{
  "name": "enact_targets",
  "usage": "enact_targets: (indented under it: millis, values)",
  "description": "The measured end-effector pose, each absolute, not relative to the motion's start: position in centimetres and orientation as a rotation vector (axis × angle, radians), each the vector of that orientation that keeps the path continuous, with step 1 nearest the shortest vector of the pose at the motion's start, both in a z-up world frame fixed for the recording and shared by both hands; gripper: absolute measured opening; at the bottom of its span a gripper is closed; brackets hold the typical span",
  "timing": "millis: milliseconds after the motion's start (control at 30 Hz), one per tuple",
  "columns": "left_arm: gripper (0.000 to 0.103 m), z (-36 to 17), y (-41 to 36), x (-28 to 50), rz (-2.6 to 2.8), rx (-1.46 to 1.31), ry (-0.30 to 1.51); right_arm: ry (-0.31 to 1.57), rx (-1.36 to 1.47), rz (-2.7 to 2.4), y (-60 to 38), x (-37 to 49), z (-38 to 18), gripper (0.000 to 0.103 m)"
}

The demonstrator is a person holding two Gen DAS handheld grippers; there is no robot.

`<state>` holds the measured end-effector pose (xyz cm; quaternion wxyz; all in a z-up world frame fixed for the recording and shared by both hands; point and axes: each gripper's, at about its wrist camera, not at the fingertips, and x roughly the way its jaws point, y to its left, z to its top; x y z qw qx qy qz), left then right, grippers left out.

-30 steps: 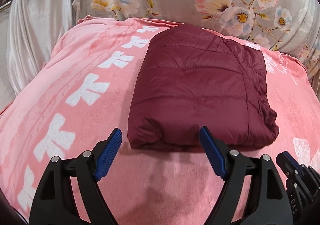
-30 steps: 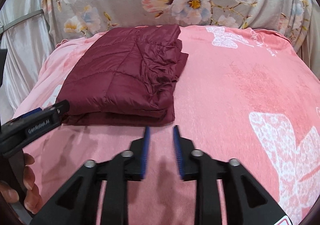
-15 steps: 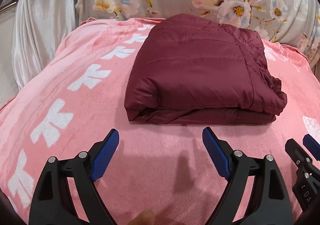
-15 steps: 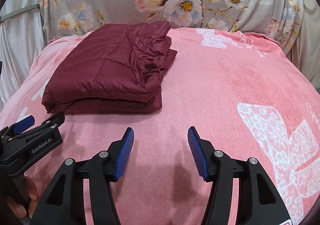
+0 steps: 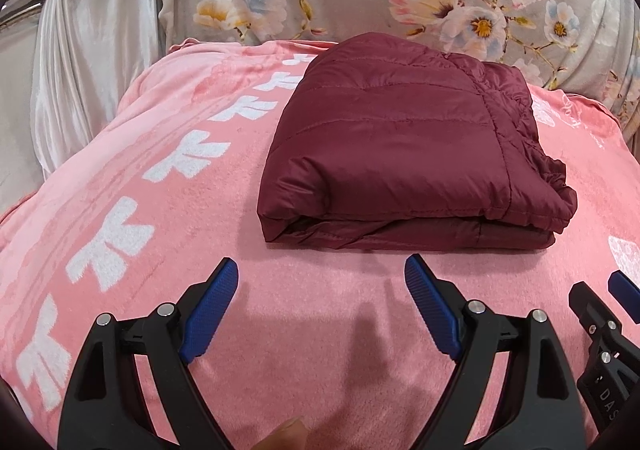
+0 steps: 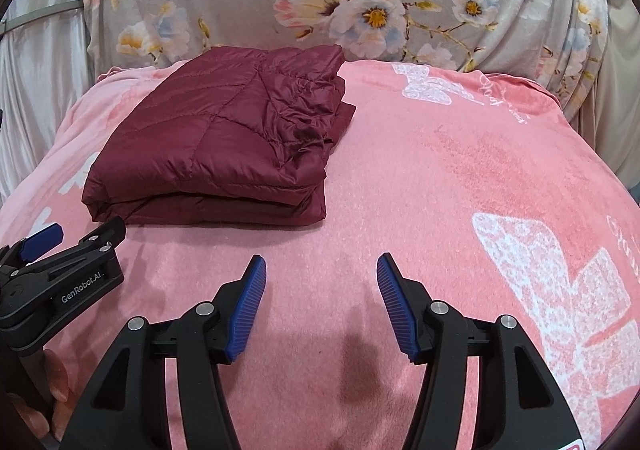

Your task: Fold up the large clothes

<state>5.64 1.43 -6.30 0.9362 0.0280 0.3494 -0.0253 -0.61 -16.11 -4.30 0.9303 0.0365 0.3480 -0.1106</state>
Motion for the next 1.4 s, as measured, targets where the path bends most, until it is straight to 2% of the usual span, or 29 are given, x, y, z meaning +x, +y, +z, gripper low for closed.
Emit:
enact_targets:
  millis: [1400]
  values:
    - [0.083, -5.45, 1.4, 5.47, -0.04, 0.063, 0.693, 0.713, 0.054, -0.228, -15.58, -0.54, -4.23, 0.057]
